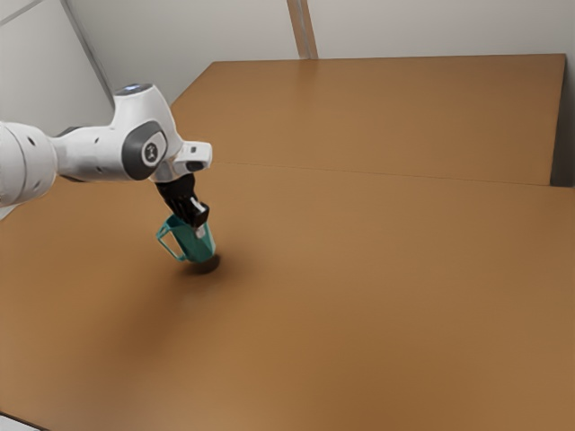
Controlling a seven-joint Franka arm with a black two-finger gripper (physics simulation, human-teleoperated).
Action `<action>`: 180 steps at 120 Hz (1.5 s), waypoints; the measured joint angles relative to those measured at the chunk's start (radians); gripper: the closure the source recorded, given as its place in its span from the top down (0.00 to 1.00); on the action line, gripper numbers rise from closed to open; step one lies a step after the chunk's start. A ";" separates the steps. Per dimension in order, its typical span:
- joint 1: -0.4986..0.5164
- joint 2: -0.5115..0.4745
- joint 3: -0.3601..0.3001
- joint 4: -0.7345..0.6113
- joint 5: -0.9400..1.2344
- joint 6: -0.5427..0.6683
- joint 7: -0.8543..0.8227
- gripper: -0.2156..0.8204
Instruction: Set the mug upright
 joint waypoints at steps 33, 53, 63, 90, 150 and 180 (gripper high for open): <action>-0.002 0.057 0.000 -0.007 0.006 0.049 -0.065 0.04; -0.002 0.061 -0.003 -0.007 -0.002 0.060 -0.087 0.27; -0.003 0.046 -0.004 -0.007 -0.005 0.059 -0.095 0.43; -0.005 -0.034 -0.011 0.035 -0.028 0.011 -0.107 0.67; -0.003 -0.059 -0.012 0.402 -0.053 -0.351 -0.122 0.78; -0.003 -0.069 -0.009 0.406 -0.057 -0.408 -0.126 0.79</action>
